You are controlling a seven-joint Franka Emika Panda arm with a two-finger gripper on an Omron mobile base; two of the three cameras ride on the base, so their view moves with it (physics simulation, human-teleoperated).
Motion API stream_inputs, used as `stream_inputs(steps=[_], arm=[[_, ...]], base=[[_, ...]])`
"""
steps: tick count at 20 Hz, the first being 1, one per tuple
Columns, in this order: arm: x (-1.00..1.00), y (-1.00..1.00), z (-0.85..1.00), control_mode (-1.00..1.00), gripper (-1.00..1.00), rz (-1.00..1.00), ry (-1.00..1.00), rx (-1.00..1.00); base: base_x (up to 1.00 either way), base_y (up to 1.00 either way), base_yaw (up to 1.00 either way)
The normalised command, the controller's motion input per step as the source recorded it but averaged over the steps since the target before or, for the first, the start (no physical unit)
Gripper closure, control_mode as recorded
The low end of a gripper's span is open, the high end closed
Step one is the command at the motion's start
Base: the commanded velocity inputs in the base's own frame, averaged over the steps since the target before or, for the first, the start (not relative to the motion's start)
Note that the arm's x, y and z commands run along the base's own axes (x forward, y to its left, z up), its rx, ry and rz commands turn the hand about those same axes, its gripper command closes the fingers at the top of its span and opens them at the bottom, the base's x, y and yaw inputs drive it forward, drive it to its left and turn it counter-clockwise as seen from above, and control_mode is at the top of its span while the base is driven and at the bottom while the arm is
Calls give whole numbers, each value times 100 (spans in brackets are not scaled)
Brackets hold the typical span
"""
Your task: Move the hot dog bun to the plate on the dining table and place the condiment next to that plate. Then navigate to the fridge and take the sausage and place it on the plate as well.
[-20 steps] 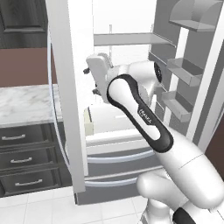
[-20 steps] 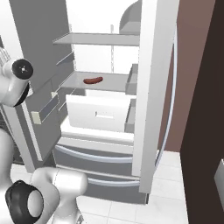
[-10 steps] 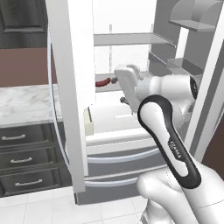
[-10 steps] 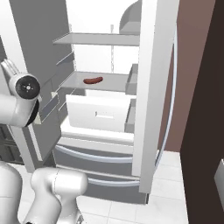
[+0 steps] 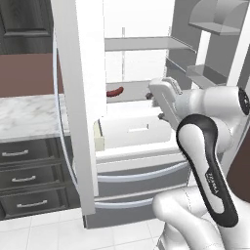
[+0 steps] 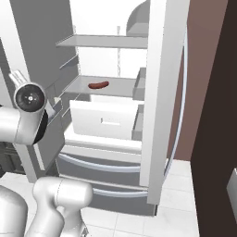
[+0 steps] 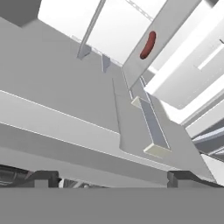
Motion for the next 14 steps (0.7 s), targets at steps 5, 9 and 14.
stream_inputs(steps=[5,9,14], arm=[[-35,-40,0,-100,-100,-4,6,-3],[-52,-30,0,-100,-100,-6,6,-3],[-48,-21,0,-100,-100,-8,9,-10]], base=[[0,0,0],[0,0,0],[0,0,0]])
